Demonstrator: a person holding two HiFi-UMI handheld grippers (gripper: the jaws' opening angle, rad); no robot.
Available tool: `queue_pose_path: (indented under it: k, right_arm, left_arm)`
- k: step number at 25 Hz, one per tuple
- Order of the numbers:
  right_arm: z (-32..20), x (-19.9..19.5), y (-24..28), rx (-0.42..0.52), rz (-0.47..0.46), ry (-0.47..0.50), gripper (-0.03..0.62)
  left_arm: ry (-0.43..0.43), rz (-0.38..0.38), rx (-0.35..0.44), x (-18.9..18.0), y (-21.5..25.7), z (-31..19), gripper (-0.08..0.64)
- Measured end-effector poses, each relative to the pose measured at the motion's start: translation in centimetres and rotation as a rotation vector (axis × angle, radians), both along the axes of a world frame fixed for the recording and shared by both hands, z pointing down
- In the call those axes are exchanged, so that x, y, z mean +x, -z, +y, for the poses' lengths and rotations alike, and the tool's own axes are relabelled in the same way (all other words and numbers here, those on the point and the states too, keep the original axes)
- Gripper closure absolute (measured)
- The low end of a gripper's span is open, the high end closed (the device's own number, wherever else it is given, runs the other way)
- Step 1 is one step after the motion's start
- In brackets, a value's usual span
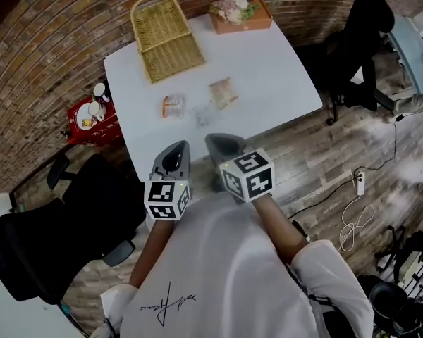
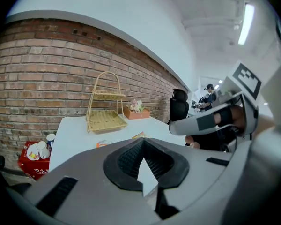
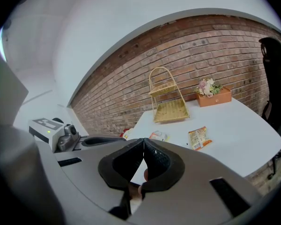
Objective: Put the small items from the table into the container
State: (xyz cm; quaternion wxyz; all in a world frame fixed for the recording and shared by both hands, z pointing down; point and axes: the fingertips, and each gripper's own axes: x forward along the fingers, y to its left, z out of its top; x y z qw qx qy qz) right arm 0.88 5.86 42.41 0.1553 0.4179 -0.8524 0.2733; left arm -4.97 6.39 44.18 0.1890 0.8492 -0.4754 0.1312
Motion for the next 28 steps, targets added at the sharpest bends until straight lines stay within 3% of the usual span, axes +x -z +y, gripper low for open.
queue_pose_path:
  k: [7, 13, 20, 28]
  right_arm:
    - [-3.3, -0.3, 0.0, 0.017, 0.002, 0.092, 0.572]
    - [-6.2, 1.2, -0.3, 0.018, 0.001, 0.101, 0.571]
    - [-7.8, 2.1, -1.2, 0.005, -0.009, 0.143, 0.571]
    - [-8.2, 1.8, -1.7, -0.005, -0.033, 0.199, 0.571]
  left_arm:
    - [0.06, 0.029, -0.051, 0.1, -1.1, -3.4, 0.551]
    - [0.071, 0.037, -0.053, 1.4, -1.0, -5.9, 0.551]
    - [0.107, 0.006, -0.089, 2.1, -2.2, -7.3, 0.551]
    - [0.182, 0.03, -0.134, 1.1, -3.2, -6.9, 0.551]
